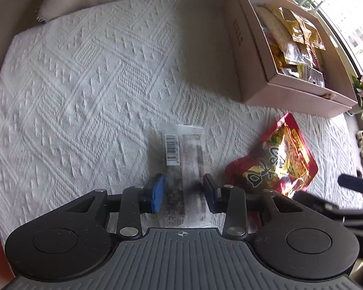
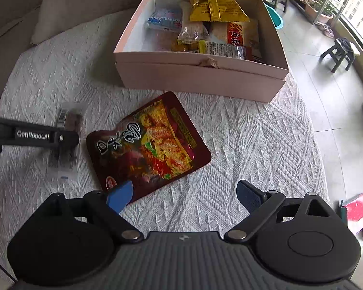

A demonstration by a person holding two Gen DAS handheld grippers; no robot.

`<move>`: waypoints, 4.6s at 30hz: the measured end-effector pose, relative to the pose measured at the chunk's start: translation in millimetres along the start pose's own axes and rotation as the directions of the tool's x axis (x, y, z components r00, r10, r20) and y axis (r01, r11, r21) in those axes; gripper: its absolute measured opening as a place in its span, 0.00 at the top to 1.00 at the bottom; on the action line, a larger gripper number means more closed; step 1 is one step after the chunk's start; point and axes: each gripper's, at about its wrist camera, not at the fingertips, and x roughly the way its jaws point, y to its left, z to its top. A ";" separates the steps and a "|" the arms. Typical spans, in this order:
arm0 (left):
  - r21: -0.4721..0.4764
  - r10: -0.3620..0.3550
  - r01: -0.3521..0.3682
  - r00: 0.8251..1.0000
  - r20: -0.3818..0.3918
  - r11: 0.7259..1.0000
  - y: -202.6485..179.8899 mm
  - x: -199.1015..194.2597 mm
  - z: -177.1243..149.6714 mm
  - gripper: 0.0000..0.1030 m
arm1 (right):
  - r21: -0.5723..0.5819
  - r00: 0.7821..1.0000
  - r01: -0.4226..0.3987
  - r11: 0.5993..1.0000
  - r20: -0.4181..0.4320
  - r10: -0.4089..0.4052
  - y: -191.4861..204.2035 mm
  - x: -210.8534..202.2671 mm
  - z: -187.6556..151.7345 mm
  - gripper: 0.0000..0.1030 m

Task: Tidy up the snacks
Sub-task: 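Grasp the brown bar packet with the left tool while the right reaches toward the red spicy bag, then grasp the red spicy snack bag with the right tool while the left lifts the bar packet, then drop the bar packet and the red bag into the box, opening both tools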

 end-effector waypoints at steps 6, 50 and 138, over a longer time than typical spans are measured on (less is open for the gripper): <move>-0.034 -0.039 0.038 0.998 -0.052 0.999 20.9 -4.3 -10.2 0.61 | -0.075 0.986 0.110 0.991 0.136 -0.099 42.9 18.7 36.6 0.10; -0.119 -0.068 0.064 0.997 -0.035 0.991 28.6 -15.5 -52.0 0.65 | -0.346 0.993 -0.109 0.932 0.003 0.117 39.1 51.0 -0.9 0.04; -0.030 -0.176 0.197 0.929 0.327 0.980 -61.8 -121.1 22.0 0.60 | -0.011 0.988 -0.101 0.995 0.117 0.101 -79.8 -94.8 -24.8 0.22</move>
